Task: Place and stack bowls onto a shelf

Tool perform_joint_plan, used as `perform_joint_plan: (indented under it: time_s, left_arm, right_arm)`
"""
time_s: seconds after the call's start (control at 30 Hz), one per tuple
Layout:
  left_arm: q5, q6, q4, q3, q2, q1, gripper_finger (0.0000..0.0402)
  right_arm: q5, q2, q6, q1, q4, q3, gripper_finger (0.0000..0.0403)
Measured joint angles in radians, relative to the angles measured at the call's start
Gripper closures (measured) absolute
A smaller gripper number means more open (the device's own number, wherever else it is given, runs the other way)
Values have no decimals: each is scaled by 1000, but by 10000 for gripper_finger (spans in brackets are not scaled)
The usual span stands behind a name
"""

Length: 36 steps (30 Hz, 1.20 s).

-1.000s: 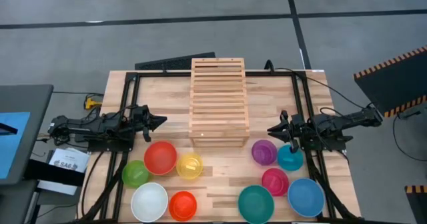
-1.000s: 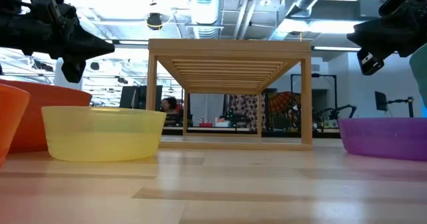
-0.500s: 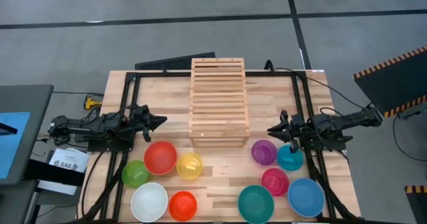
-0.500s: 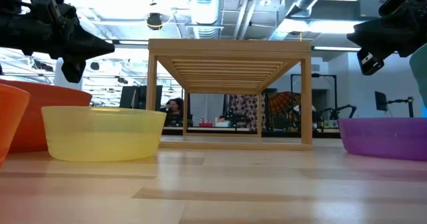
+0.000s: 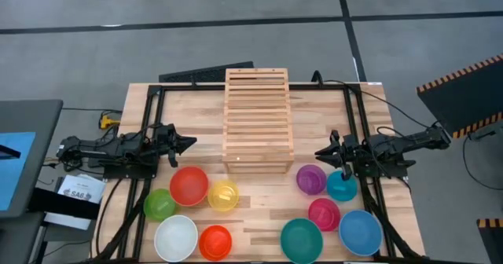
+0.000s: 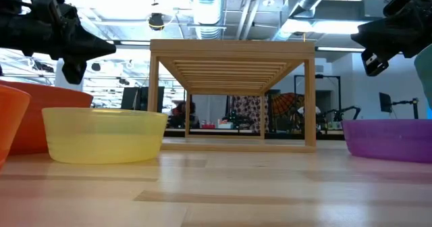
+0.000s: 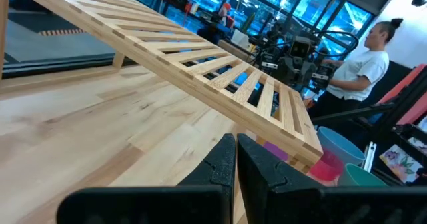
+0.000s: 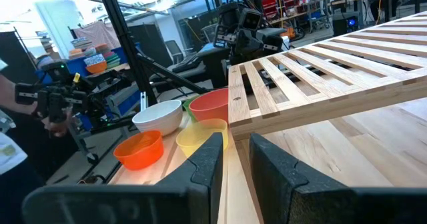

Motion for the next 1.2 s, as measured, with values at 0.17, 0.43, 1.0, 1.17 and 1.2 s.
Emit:
perform_joint_plan:
  time_s: [0.17,0.43,1.0,1.17,1.2]
  left_arm:
    - [-52,-212,34,0,0,0,402]
    - [-95,-396,448,14,66,1,402]
    - [29,-310,-1014,898,782,14,227]
    - [238,-220,-1199,886,904,44,212]
    - [280,-209,-1193,861,921,50,212]
  right_arm:
    - [0,0,0,0,0,0,301]
    - [0,0,0,0,0,0,301]
    - [0,0,0,0,0,0,301]
    - [0,0,0,0,0,0,301]
    - [0,0,0,0,0,0,301]
